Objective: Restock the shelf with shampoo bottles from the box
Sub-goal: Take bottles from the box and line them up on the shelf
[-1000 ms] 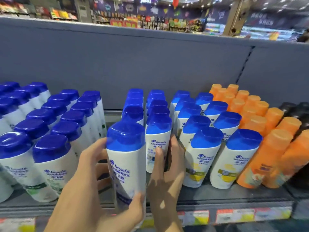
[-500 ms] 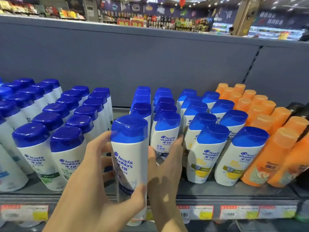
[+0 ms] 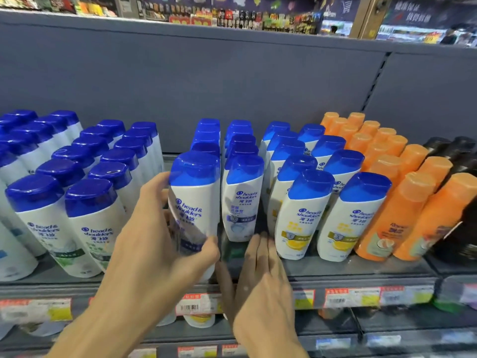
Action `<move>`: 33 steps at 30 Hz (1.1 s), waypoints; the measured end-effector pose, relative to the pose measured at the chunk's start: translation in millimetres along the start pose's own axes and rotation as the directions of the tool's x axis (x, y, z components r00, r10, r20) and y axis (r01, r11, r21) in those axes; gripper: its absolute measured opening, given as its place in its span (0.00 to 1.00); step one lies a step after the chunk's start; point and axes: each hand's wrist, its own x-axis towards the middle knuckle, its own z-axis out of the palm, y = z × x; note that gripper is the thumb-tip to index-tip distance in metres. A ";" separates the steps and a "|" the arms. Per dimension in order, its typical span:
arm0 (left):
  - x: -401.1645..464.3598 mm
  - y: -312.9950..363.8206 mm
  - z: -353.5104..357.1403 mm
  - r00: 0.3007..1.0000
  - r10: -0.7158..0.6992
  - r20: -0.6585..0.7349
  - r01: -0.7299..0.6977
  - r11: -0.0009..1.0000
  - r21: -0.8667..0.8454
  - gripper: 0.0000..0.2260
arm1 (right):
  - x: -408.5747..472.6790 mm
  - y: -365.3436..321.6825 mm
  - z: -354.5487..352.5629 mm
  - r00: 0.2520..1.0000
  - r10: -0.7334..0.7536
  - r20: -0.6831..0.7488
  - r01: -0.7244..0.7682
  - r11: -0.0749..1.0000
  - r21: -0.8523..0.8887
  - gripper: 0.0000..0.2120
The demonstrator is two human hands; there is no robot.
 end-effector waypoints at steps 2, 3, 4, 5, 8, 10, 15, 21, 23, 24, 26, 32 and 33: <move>5.0 -6.0 8.1 1.000 -0.009 -0.029 0.010 0.999 0.048 0.38 | 4.7 2.1 -1.4 0.997 0.008 0.079 -0.001 0.996 -0.091 0.41; 7.5 -8.3 11.4 0.999 -0.017 -0.041 0.020 0.997 0.075 0.38 | 6.4 0.6 -4.9 0.992 0.037 0.118 -0.026 0.995 -0.097 0.42; 10.0 -10.8 14.8 0.998 -0.023 -0.055 0.028 0.995 0.100 0.38 | 7.4 -0.3 -4.9 0.987 0.058 0.148 -0.044 0.994 -0.097 0.42; 12.2 -14.2 17.8 0.997 -0.028 -0.066 0.036 0.992 0.121 0.39 | 7.0 -1.0 -4.5 0.987 0.060 0.146 -0.044 0.993 -0.109 0.42; 17.2 -26.2 25.3 0.997 -0.045 -0.061 0.054 0.984 0.169 0.40 | 6.5 -3.4 -9.7 0.990 0.045 0.130 -0.027 0.990 -0.138 0.43; 19.2 -33.8 29.8 0.998 -0.047 -0.052 0.057 0.976 0.212 0.42 | 6.8 -4.6 -11.4 0.989 0.052 0.141 -0.032 0.990 -0.138 0.44; 17.9 -42.8 42.3 0.993 -0.073 -0.089 0.090 0.976 0.200 0.39 | 5.6 -4.2 -10.8 0.986 0.059 0.156 -0.036 0.988 -0.149 0.42; 10.2 -45.9 44.5 0.991 -0.086 -0.102 0.109 0.963 0.246 0.40 | 4.4 -2.2 -5.8 0.986 0.043 0.158 -0.011 0.980 -0.197 0.40; 6.5 -44.0 42.4 0.993 -0.078 -0.091 0.105 0.934 0.341 0.44 | 4.5 -2.1 -6.3 0.985 0.046 0.164 -0.014 0.982 -0.190 0.41; 5.7 -43.4 42.0 0.993 -0.078 -0.085 0.103 0.926 0.362 0.45 | 4.6 -2.0 -6.6 0.986 0.043 0.161 -0.012 0.982 -0.187 0.42; 5.7 -42.8 42.6 0.994 -0.077 -0.077 0.100 0.927 0.362 0.44 | 4.6 -2.3 -6.9 0.987 0.042 0.157 -0.012 0.982 -0.187 0.42; 9.2 -42.9 46.3 0.993 -0.068 -0.093 0.095 0.942 0.321 0.40 | 5.1 -3.4 -6.3 0.982 0.056 0.178 -0.023 0.983 -0.183 0.42; 9.3 -42.5 46.7 0.993 -0.065 -0.097 0.093 0.943 0.321 0.39 | 5.1 -3.5 -6.5 0.982 0.059 0.182 -0.025 0.983 -0.183 0.42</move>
